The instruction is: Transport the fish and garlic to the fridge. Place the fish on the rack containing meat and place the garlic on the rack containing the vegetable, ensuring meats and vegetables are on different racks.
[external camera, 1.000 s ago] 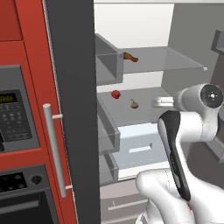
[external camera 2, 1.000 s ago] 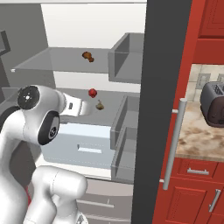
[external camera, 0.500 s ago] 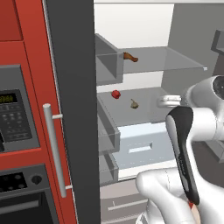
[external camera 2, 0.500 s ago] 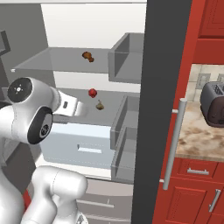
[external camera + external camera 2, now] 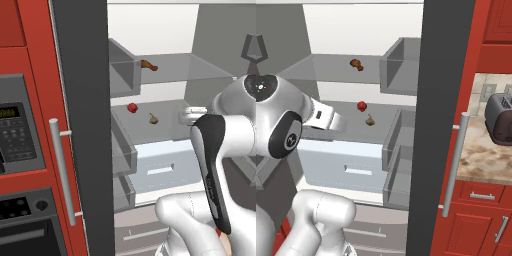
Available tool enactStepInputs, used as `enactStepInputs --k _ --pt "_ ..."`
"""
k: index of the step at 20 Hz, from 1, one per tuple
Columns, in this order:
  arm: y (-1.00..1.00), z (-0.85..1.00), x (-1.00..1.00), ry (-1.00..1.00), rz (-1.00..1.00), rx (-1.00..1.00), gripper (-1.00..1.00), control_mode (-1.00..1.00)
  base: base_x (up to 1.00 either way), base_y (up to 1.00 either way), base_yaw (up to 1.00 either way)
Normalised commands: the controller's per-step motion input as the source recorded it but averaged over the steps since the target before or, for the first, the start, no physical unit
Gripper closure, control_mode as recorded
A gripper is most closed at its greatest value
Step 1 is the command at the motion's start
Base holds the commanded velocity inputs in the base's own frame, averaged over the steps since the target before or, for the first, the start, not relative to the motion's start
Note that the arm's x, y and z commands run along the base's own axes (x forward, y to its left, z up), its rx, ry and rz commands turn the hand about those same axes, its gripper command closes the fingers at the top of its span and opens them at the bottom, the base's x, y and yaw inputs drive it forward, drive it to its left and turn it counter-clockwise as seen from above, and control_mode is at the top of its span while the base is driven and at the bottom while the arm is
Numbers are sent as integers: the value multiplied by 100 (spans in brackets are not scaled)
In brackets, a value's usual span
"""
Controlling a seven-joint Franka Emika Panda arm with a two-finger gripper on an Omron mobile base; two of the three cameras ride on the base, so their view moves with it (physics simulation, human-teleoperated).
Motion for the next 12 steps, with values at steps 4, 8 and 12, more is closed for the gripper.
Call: enactStepInputs --k 4,8,12 --pt "8 0 -33 1 0 0 -100 100 -34 8 0" --pt "0 0 0 0 0 0 -100 100 -83 9 0" --pt "0 0 0 0 0 0 -100 100 -100 0 0"
